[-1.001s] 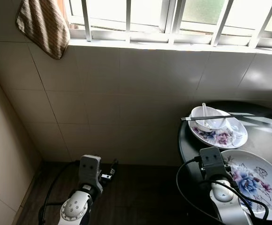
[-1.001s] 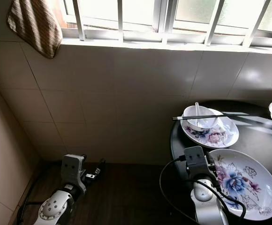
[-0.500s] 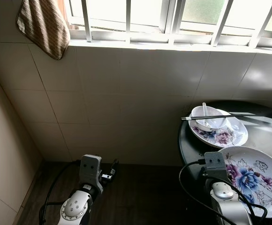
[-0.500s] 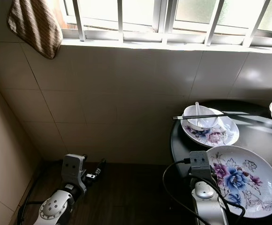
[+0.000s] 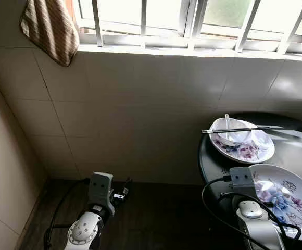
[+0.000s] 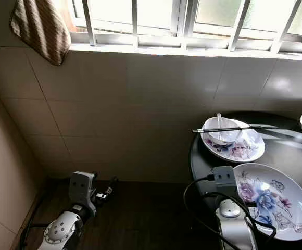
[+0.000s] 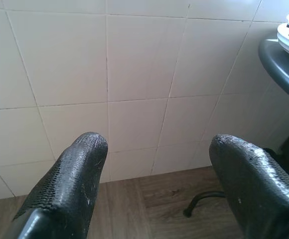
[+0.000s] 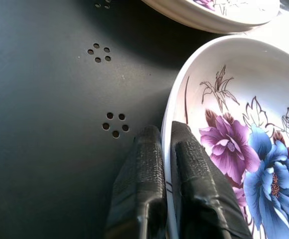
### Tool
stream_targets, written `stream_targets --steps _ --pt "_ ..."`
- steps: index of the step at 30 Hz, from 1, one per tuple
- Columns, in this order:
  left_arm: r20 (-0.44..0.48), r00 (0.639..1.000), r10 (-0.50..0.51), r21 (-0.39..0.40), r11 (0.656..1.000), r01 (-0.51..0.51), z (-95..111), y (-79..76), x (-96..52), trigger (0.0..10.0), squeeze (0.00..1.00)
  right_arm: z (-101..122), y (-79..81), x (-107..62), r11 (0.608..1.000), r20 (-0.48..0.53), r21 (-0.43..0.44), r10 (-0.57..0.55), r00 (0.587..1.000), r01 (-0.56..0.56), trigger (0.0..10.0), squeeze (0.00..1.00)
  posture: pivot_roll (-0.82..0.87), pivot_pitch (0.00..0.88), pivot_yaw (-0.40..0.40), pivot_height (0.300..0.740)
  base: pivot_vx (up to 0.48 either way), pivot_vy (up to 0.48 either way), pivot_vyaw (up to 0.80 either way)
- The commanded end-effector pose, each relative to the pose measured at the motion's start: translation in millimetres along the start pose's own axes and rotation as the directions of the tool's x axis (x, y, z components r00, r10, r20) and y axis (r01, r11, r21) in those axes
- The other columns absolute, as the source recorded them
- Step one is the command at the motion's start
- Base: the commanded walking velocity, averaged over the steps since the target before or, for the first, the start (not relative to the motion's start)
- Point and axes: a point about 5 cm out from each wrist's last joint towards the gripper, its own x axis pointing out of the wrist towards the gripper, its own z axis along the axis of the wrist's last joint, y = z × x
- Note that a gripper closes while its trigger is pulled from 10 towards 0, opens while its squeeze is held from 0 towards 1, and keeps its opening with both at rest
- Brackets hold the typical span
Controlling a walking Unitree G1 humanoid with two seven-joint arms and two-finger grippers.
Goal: Kitchen organization
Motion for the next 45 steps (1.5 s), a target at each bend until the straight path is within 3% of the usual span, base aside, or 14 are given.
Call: stream_targets --steps 1,10,13,18,19,24,29,32,33,36,39,45 --pt "-0.018 1.000 0.002 -0.009 1.000 -0.002 -3.1 -1.2 -0.1 10.0 0.00 0.6 -1.4 -2.0 1.000 -0.004 -0.007 -0.006 1.000 0.006 0.0 0.00 0.01 0.000 -0.059 0.740 0.000 0.000 0.00" --pt "-0.021 1.000 0.001 -0.020 1.000 -0.001 -3.7 -1.8 0.4 10.0 0.00 0.6 -4.4 -3.5 0.999 -0.010 -0.025 -0.045 0.999 0.045 0.0 0.00 0.01 0.000 -0.061 0.740 0.000 0.000 0.00" --pt "-0.021 1.000 0.001 -0.027 1.000 -0.001 -3.9 -2.0 0.6 10.0 0.00 3.6 -14.4 -4.6 0.989 0.018 -0.013 -0.145 0.989 0.145 0.0 0.00 0.01 0.000 -0.062 0.740 0.000 0.000 0.00" --pt "-0.020 1.000 0.001 -0.034 0.999 -0.002 -3.7 -1.5 0.6 10.0 0.00 22.1 -31.7 -8.9 0.954 0.185 -0.067 -0.276 0.943 0.292 0.0 0.00 0.01 0.000 -0.061 0.740 0.000 0.000 0.00" --pt "-0.019 1.000 0.001 -0.036 0.999 -0.002 -3.6 -1.4 0.6 10.0 0.00 38.6 -34.3 -13.7 0.937 0.318 -0.102 -0.287 0.904 0.333 0.0 0.00 0.01 0.000 -0.061 0.740 0.000 0.000 0.00" --pt "-0.019 1.000 0.000 -0.036 0.999 -0.001 -3.9 -1.2 0.8 10.0 0.00 54.8 -30.2 -20.0 0.931 0.433 -0.119 -0.264 0.862 0.345 0.0 0.00 0.00 0.000 -0.060 0.740 0.000 0.000 0.00" --pt "-0.014 1.000 0.005 -0.031 0.999 -0.006 -3.3 -0.7 0.9 10.0 0.00 75.2 -6.5 -30.1 0.963 0.589 -0.160 -0.082 0.804 0.215 0.0 0.00 0.01 0.000 -0.062 0.740 0.000 0.000 0.32" --pt "-0.007 1.000 0.011 -0.033 0.999 -0.011 -2.4 -0.1 0.7 10.0 0.00 84.0 10.1 -40.3 0.954 0.679 -0.247 0.046 0.733 0.168 0.0 0.00 0.01 0.000 -0.062 0.740 0.000 0.000 0.80" --pt "-0.001 1.000 0.014 -0.035 0.999 -0.014 -1.9 0.2 0.7 10.0 0.00 87.1 22.5 -48.0 0.949 0.711 -0.298 0.152 0.687 0.099 0.0 0.00 0.01 0.000 -0.062 0.740 0.000 0.000 0.80" --pt "0.006 1.000 0.016 -0.038 0.999 -0.015 -1.1 0.4 0.9 10.0 0.00 88.3 39.2 -59.0 0.923 0.735 -0.385 0.298 0.609 0.013 0.0 0.00 0.01 0.000 -0.062 0.740 0.000 0.000 0.80" --pt "0.007 1.000 0.016 -0.038 0.999 -0.016 -1.0 0.2 0.9 10.0 0.00 86.3 48.4 -65.6 0.896 0.736 -0.444 0.385 0.557 -0.033 0.0 0.00 0.01 0.000 -0.062 0.740 0.000 0.000 0.80" --pt "0.009 1.000 0.017 -0.037 0.999 -0.016 -0.6 0.1 1.1 10.0 0.00 75.8 58.1 -67.2 0.843 0.692 -0.522 0.505 0.516 -0.125 0.0 0.00 0.01 0.000 -0.062 0.740 0.000 0.000 0.80"
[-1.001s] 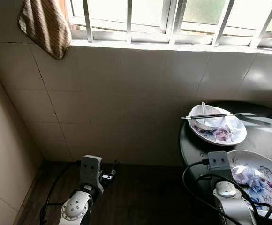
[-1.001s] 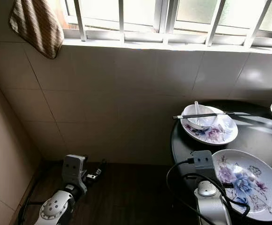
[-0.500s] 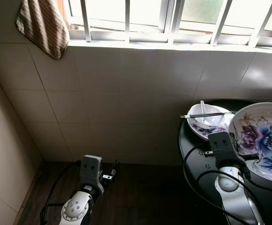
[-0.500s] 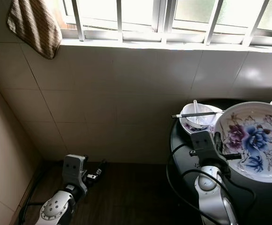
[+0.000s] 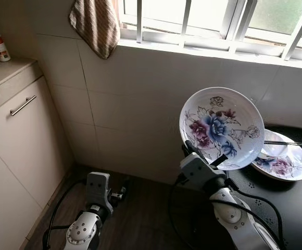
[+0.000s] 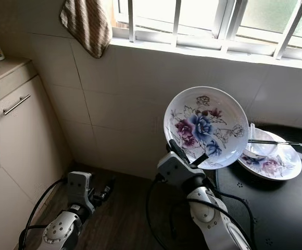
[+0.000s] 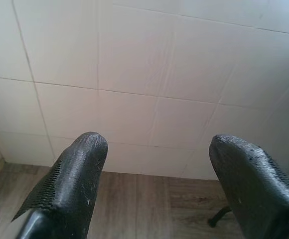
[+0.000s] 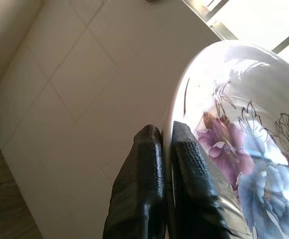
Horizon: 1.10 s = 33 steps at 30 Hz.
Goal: Kitchen organization
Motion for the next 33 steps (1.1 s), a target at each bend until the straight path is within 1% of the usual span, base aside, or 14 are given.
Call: stream_targets --steps 1,6,11,33 --pt "0.004 1.000 -0.004 0.000 1.000 0.004 -0.2 -2.1 0.5 10.0 0.00 1.3 -1.6 -0.8 1.000 0.027 0.001 0.016 0.999 -0.016 0.0 0.00 0.01 0.000 -0.062 0.740 0.000 0.000 0.80" --pt "0.023 1.000 0.017 -0.012 1.000 -0.016 2.8 1.3 0.4 10.0 0.00 -3.0 -1.5 -1.9 1.000 0.023 -0.002 0.027 0.999 -0.027 0.0 0.00 0.01 0.000 -0.063 0.740 0.000 0.000 0.80" --pt "0.038 0.999 0.017 -0.001 1.000 -0.017 5.3 1.7 0.2 10.0 0.00 -5.8 -2.1 -2.5 1.000 0.022 -0.009 0.028 0.999 -0.028 0.0 0.00 0.01 0.000 -0.062 0.740 0.000 0.000 0.80" --pt "0.074 0.997 0.012 0.013 1.000 -0.013 11.8 3.6 2.7 10.0 0.00 -8.4 -3.9 -0.3 1.000 0.037 -0.031 0.000 0.999 0.001 0.0 0.00 0.02 0.000 -0.056 0.740 0.000 0.000 0.80"
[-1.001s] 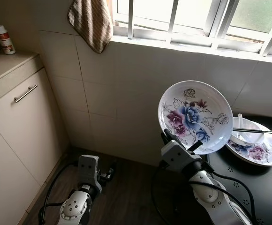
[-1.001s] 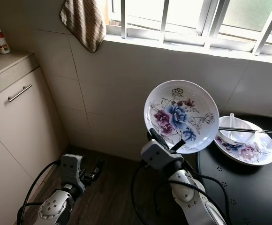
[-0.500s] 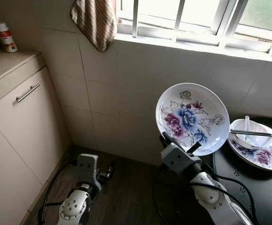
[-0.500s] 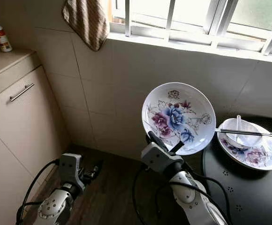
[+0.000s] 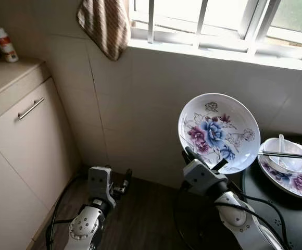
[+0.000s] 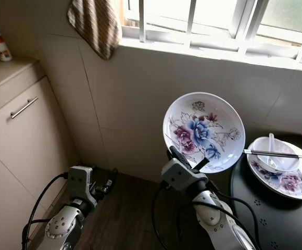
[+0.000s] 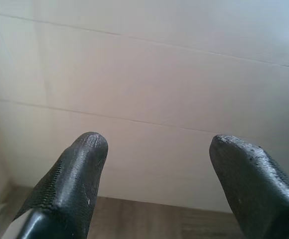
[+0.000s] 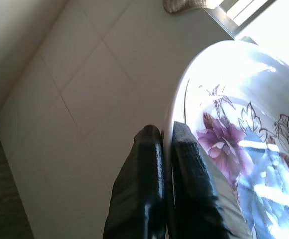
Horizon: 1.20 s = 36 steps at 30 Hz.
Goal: Kitchen organization
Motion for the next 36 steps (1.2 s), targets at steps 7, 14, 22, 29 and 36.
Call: stream_targets --steps 7,14,22,29,36 --pt "0.007 1.000 -0.002 0.010 1.000 0.002 1.5 1.1 0.1 10.0 0.00 3.1 -5.8 0.1 0.999 0.036 -0.028 -0.025 0.999 0.026 0.0 0.00 0.02 0.000 -0.054 0.740 0.000 0.396 0.80" --pt "0.026 1.000 0.000 0.019 1.000 0.000 3.0 0.9 -0.9 10.0 0.00 3.1 -8.4 2.7 0.999 0.045 -0.004 -0.054 0.998 0.054 0.0 0.00 0.03 0.000 -0.055 0.740 0.000 0.167 0.80" --pt "0.033 0.999 0.006 0.021 1.000 -0.006 3.7 1.0 -1.1 10.0 0.00 -0.1 -13.3 5.6 0.995 0.027 0.033 -0.092 0.995 0.091 10.0 0.00 0.03 0.000 -0.056 0.740 0.000 0.000 0.40" --pt "0.037 0.999 0.006 0.024 1.000 -0.007 2.2 0.8 -0.5 10.0 0.00 -1.4 -13.0 5.1 0.994 0.032 0.040 -0.102 0.994 0.101 10.0 0.00 0.03 0.000 -0.054 0.740 0.000 0.000 0.00" --pt "0.050 0.999 0.011 0.049 0.999 -0.014 -1.9 -1.2 1.7 10.0 0.00 -2.2 -5.8 8.1 0.996 0.052 0.034 -0.083 0.995 0.081 10.0 0.00 0.04 0.000 -0.060 0.740 0.000 0.000 0.07"
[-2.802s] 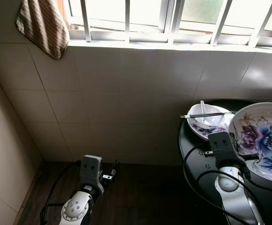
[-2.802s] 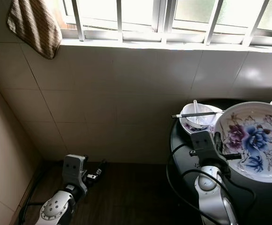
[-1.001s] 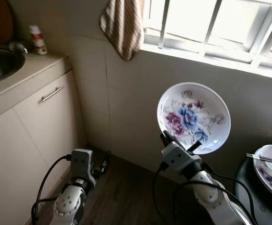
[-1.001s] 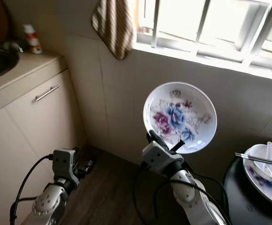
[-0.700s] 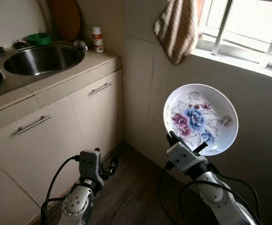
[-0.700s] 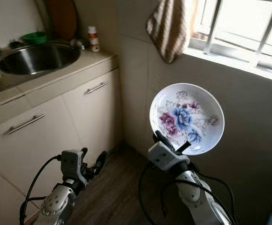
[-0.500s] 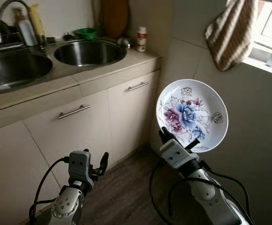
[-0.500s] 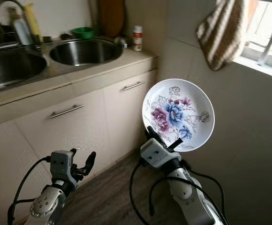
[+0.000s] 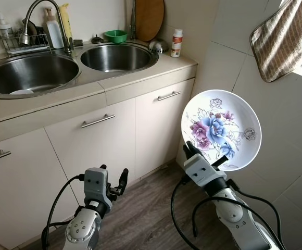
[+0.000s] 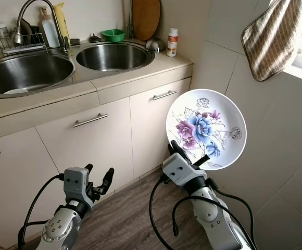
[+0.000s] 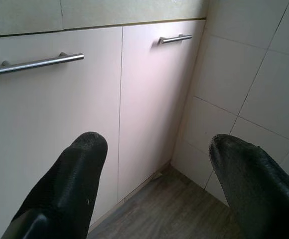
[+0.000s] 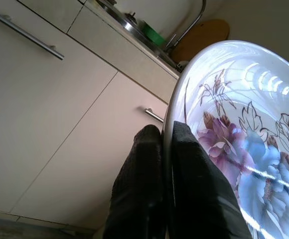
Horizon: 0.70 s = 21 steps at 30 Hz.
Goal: Kitchen organization
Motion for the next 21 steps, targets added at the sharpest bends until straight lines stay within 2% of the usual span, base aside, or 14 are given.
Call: stream_targets --steps 1,3,4,5,8,14,18,19,20,21 --pt "0.010 1.000 0.000 0.025 1.000 0.000 -1.0 -2.7 2.6 10.0 0.00 5.1 -0.7 4.2 1.000 0.051 -0.010 0.003 0.999 -0.002 10.0 0.00 0.05 0.000 -0.062 0.740 0.000 0.000 0.52" --pt "0.011 1.000 -0.003 0.030 1.000 0.003 -1.2 -4.0 3.4 10.0 0.00 5.1 0.2 4.8 1.000 0.057 -0.008 0.009 0.998 -0.009 10.0 0.00 0.05 0.000 -0.063 0.740 0.000 0.000 0.49" --pt "0.014 1.000 -0.006 0.033 0.999 0.005 -0.9 -5.3 4.3 10.0 0.00 5.2 0.2 6.2 1.000 0.062 -0.007 0.012 0.998 -0.012 9.2 0.00 0.05 0.000 -0.067 0.740 0.000 0.000 0.00" --pt "0.020 1.000 -0.010 0.042 0.999 0.009 -0.5 -7.2 5.4 10.0 0.00 4.9 -1.7 9.7 1.000 0.067 -0.012 0.005 0.998 -0.004 0.0 0.00 0.06 0.000 -0.072 0.740 0.000 0.000 0.00" --pt "0.023 1.000 -0.012 0.049 0.999 0.010 -1.0 -7.6 5.8 10.0 0.00 5.0 -3.2 12.1 1.000 0.071 -0.017 -0.003 0.997 0.005 0.0 0.00 0.06 0.000 -0.074 0.740 0.000 0.000 0.18" --pt "0.037 0.999 0.013 0.043 0.999 -0.015 -0.2 -1.8 6.4 10.0 0.00 8.8 -3.5 16.6 0.999 0.091 -0.028 -0.039 0.995 0.042 0.0 0.00 0.01 0.000 -0.040 0.740 0.000 0.000 0.77" --pt "0.065 0.998 -0.002 0.052 0.999 -0.001 10.2 -4.7 10.2 10.0 0.00 22.2 -14.4 22.1 0.995 0.123 0.013 -0.099 0.988 0.098 0.0 0.00 0.06 0.000 -0.061 0.740 0.000 0.000 0.80" --pt "0.101 0.994 -0.032 0.049 0.998 0.027 23.7 -10.2 16.4 10.0 0.00 27.4 -19.2 26.3 0.994 0.131 0.014 -0.107 0.986 0.106 1.3 0.00 0.06 0.000 -0.065 0.740 0.000 0.000 0.68" --pt "0.118 0.992 -0.043 0.038 0.999 0.038 29.5 -13.0 18.0 10.0 0.00 28.7 -19.7 26.6 0.995 0.131 0.005 -0.101 0.986 0.101 1.3 0.00 0.04 0.000 -0.055 0.740 0.000 0.000 0.68" --pt "0.143 0.988 -0.049 -0.033 0.998 0.054 33.8 -15.8 19.3 10.0 0.00 30.9 -24.8 28.8 0.982 0.095 0.112 -0.165 0.982 0.154 8.7 0.00 0.02 0.000 -0.077 0.740 0.000 0.000 0.00"
